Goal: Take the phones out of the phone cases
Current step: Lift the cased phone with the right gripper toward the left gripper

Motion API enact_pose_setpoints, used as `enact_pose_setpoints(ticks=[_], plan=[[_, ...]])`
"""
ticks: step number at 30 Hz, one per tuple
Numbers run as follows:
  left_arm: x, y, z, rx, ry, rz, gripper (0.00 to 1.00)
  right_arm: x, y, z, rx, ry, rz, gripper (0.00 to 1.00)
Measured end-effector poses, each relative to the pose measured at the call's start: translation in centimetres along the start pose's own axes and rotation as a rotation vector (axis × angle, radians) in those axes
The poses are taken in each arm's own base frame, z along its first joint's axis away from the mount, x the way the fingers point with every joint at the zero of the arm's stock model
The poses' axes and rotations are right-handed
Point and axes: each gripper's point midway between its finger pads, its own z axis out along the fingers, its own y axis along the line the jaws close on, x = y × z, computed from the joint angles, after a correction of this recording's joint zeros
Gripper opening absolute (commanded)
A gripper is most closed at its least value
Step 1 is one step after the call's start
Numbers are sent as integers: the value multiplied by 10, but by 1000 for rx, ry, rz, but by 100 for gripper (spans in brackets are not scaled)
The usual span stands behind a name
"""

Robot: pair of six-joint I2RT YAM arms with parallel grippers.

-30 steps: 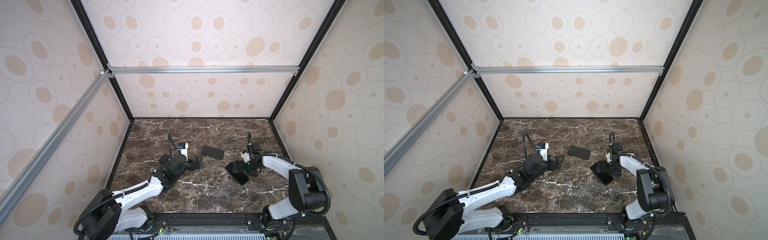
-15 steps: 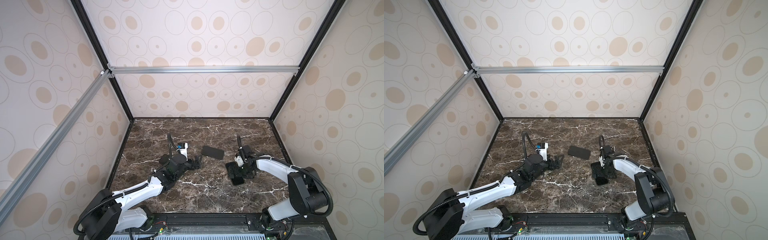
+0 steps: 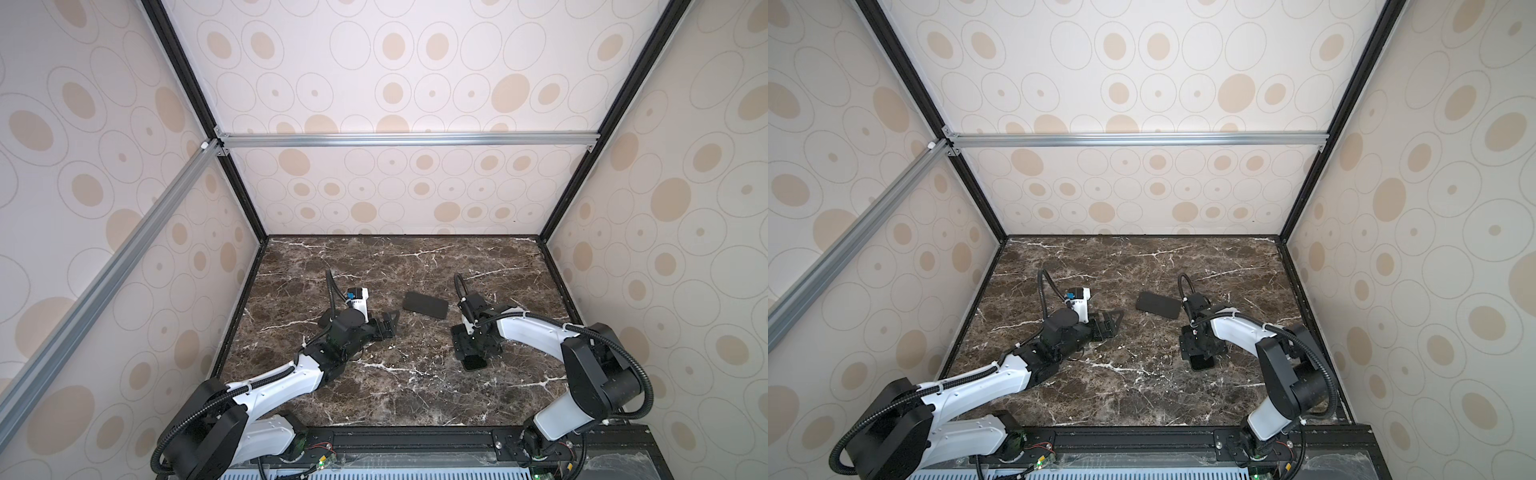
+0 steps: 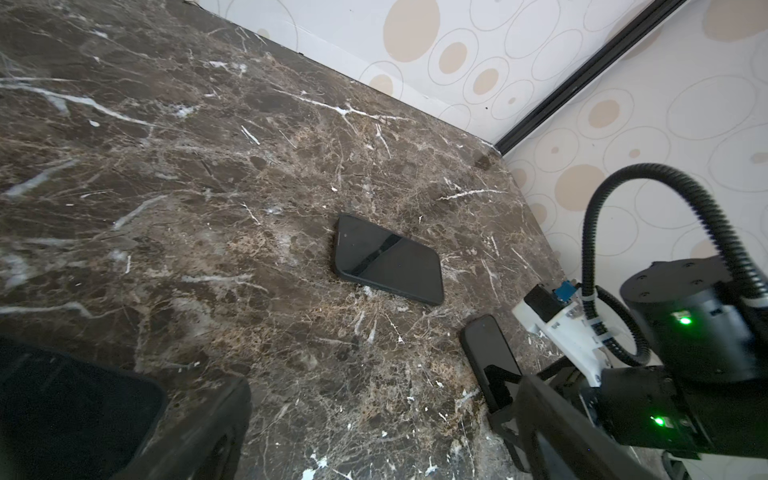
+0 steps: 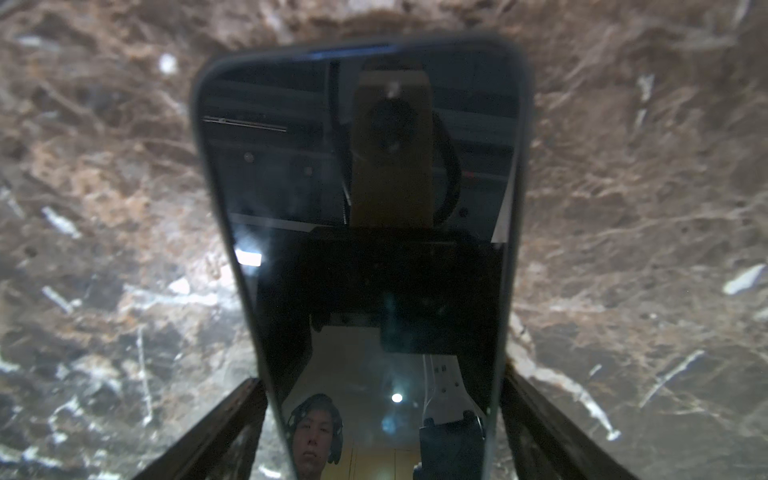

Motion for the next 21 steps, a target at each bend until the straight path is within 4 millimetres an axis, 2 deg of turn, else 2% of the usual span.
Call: enact_pose_setpoints(ticks=[11,21], plan=[[2,-4,0,30,8,-9,99,-5,1,1,7,0,-6,76],[5,-4,2,34,20,-4,99,-6,1,0,4,-3,-6,74]])
